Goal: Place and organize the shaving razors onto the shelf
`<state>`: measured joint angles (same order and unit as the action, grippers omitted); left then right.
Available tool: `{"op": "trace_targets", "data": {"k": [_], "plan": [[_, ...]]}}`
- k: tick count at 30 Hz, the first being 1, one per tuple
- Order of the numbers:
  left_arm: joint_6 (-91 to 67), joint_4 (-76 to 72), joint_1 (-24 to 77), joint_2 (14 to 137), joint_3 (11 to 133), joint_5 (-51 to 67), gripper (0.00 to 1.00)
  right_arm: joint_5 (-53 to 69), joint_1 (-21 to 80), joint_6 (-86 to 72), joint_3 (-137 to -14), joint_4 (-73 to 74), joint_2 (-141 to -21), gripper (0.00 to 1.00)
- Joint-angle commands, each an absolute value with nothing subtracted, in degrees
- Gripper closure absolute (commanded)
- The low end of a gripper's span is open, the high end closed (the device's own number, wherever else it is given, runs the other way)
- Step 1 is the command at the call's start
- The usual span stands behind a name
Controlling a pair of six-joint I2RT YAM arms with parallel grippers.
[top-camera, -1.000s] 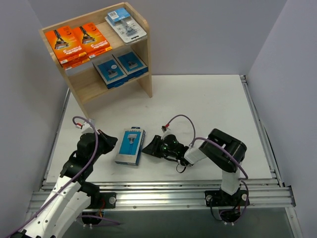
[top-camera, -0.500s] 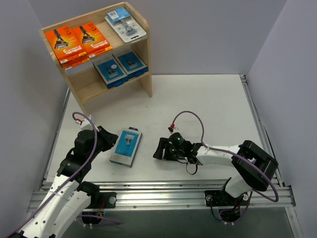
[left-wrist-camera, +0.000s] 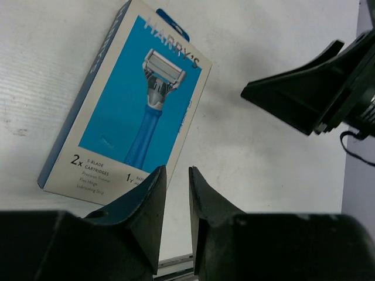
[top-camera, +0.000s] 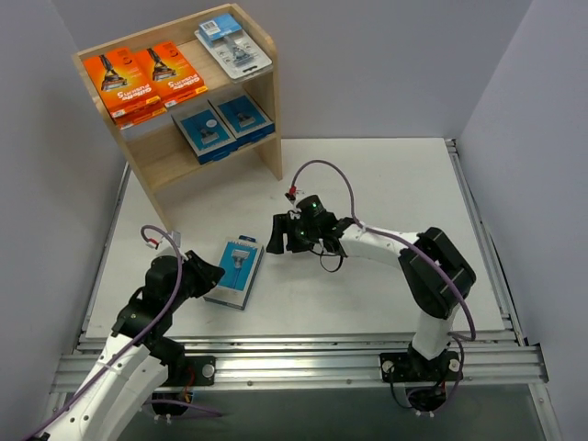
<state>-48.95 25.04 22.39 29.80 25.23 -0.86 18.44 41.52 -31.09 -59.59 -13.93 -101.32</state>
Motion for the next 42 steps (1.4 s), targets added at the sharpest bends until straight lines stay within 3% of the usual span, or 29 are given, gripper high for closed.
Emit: {"op": "trace_targets", "data": {"k": [1,14,25,32,42], "plan": [[-51.50,25.49,22.94,28.65,23.82,0.00,0.70,24.60,40.17,-27.34,-66.25,-12.31,-104.84,0.37],[-52.29,26.72,23.82,29.09,19.43,1.40,0.69,31.29,35.25,-26.89,-81.47,-10.63,-119.17,0.42],[-52.91,26.20,24.35,30.14,17.67,0.53,0.69,38.23,34.72,-33.74,-83.93,-19.77,-127.17,0.47],[-53.96,26.19,24.52,28.48,15.82,0.97,0.69,41.83,34.80,-41.03,-84.20,-26.45,-130.78,0.58],[-55.45,25.58,24.61,28.30,13.72,0.70,0.69,49.30,35.77,-46.94,-82.79,-33.23,-132.63,0.61]]}}
